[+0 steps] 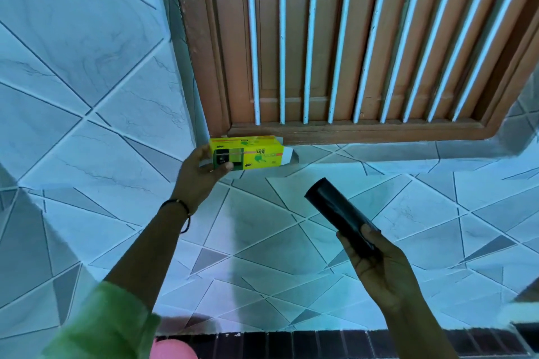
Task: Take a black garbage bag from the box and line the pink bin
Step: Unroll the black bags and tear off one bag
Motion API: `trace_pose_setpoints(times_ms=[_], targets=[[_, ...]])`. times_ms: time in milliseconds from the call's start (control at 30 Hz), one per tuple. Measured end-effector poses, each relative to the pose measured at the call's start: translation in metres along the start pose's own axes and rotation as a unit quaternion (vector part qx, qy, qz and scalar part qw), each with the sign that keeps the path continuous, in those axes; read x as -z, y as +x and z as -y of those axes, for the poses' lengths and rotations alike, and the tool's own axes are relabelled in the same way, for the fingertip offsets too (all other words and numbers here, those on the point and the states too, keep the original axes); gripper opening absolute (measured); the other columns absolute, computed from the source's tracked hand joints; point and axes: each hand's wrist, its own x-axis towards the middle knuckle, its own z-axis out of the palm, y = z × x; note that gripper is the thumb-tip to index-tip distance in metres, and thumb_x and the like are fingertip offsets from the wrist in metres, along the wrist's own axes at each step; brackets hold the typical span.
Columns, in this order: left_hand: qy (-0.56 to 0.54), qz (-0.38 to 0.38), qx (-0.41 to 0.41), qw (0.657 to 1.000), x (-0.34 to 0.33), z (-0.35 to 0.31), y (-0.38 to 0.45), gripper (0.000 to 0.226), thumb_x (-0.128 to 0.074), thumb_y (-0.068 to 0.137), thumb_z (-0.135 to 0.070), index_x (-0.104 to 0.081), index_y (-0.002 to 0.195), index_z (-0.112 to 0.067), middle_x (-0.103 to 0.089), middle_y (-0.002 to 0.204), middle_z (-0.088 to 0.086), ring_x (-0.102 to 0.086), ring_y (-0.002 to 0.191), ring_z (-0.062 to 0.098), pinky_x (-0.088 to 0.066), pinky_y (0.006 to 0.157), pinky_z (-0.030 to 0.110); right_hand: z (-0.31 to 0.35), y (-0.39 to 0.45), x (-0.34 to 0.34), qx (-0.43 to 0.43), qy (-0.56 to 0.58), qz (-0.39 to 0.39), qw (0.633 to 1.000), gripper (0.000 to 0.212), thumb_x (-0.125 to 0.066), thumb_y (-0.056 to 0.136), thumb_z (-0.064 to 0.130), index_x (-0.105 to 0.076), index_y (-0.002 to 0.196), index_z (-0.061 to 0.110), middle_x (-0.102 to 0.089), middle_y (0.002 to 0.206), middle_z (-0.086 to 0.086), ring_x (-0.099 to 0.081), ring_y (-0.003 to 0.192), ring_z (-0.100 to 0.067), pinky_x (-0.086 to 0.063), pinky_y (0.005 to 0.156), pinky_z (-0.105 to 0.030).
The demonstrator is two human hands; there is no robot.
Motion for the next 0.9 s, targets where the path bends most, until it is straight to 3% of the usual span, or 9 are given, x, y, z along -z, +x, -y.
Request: trace_pose_setpoints(times_ms=[100, 300, 467, 567, 600, 667, 733, 800, 900], targets=[[0.097, 0.022, 0.019, 0.995, -0.016, 0.010, 0.040, 0.060, -0.074, 0.064, -0.044, -0.061, 0.116, -0.016, -0.069, 0.114, 0.006, -0.063, 0.105, 0.021, -0.049, 0.093, 0.034, -0.003, 0.003, -0.004, -0.009, -0.013, 0.017, 1.000, 0.070, -0.096, 0.022, 0.010, -0.074, 0.088, 0.000, -0.070, 0.106, -0.022, -0.069, 0.093, -0.037, -0.059, 0.075, -0.041], [0.214, -0.023, 0.062, 0.975, -0.040, 0.026, 0.077, 0.038, -0.071, 0.077, -0.030, -0.062, 0.112, -0.017, -0.069, 0.111, 0.012, -0.062, 0.105, 0.033, -0.050, 0.090, 0.040, -0.003, 0.002, -0.014, 0.003, -0.015, 0.039, 0.999, 0.026, -0.069, 0.058, 0.003, -0.075, 0.083, 0.000, -0.072, 0.101, -0.021, -0.071, 0.087, -0.034, -0.060, 0.065, -0.038], [0.236, -0.085, 0.093, 0.964, -0.052, 0.028, 0.083, 0.053, -0.072, 0.069, -0.039, -0.055, 0.112, -0.014, -0.065, 0.112, 0.016, -0.060, 0.106, 0.037, -0.050, 0.090, 0.048, -0.003, 0.010, -0.012, 0.001, -0.071, 0.052, 0.996, 0.059, -0.082, 0.048, 0.006, -0.064, 0.103, -0.003, -0.068, 0.109, -0.023, -0.069, 0.093, -0.035, -0.060, 0.071, -0.037], [0.186, -0.201, 0.001, 0.962, -0.063, 0.012, 0.045, 0.080, -0.052, 0.075, -0.055, -0.040, 0.131, 0.000, -0.044, 0.133, 0.025, -0.041, 0.124, 0.039, -0.032, 0.104, 0.041, -0.004, 0.015, -0.007, 0.016, -0.137, 0.037, 0.990, 0.081, -0.094, 0.033, 0.016, -0.062, 0.105, -0.001, -0.066, 0.110, -0.022, -0.067, 0.097, -0.036, -0.059, 0.068, -0.033], [0.150, -0.178, -0.064, 0.970, -0.068, 0.003, 0.022, 0.081, -0.042, 0.080, -0.058, -0.036, 0.135, 0.001, -0.039, 0.139, 0.022, -0.034, 0.131, 0.034, -0.026, 0.108, 0.034, -0.005, 0.015, -0.006, 0.025, -0.159, 0.034, 0.986, 0.080, -0.095, 0.032, 0.019, -0.063, 0.103, 0.000, -0.066, 0.109, -0.022, -0.067, 0.097, -0.036, -0.059, 0.068, -0.033], [0.123, 0.014, -0.170, 0.978, -0.079, -0.019, -0.033, 0.081, -0.034, 0.083, -0.065, -0.033, 0.140, -0.007, -0.036, 0.145, 0.008, -0.026, 0.137, 0.016, -0.017, 0.112, 0.023, -0.006, 0.017, -0.007, 0.045, -0.207, 0.031, 0.977, 0.078, -0.095, 0.033, 0.025, -0.064, 0.100, 0.000, -0.067, 0.104, -0.022, -0.066, 0.096, -0.036, -0.059, 0.068, -0.032], [0.215, 0.191, -0.217, 0.933, -0.089, -0.025, -0.078, 0.085, -0.040, 0.077, -0.072, -0.034, 0.141, -0.016, -0.042, 0.143, 0.001, -0.030, 0.133, 0.009, -0.018, 0.112, 0.019, -0.009, 0.016, -0.011, 0.064, -0.247, 0.032, 0.966, 0.077, -0.094, 0.031, 0.032, -0.066, 0.097, 0.003, -0.069, 0.097, -0.017, -0.067, 0.093, -0.032, -0.058, 0.069, -0.030], [0.296, 0.226, -0.226, 0.900, -0.095, -0.018, -0.105, 0.082, -0.051, 0.078, -0.066, -0.030, 0.143, -0.021, -0.048, 0.141, -0.001, -0.043, 0.126, 0.013, -0.030, 0.112, 0.027, -0.015, 0.013, -0.018, 0.079, -0.279, 0.036, 0.956, 0.079, -0.094, 0.028, 0.038, -0.067, 0.095, 0.005, -0.072, 0.089, -0.011, -0.069, 0.088, -0.027, -0.057, 0.069, -0.027], [0.313, 0.209, -0.145, 0.915, -0.091, -0.010, -0.121, 0.074, -0.052, 0.083, -0.057, -0.025, 0.143, -0.025, -0.050, 0.137, -0.005, -0.053, 0.118, 0.015, -0.042, 0.100, 0.027, -0.024, 0.008, -0.025, 0.084, -0.291, 0.049, 0.952, 0.079, -0.093, 0.027, 0.041, -0.067, 0.095, 0.009, -0.073, 0.087, -0.007, -0.070, 0.087, -0.024, -0.056, 0.068, -0.025]])
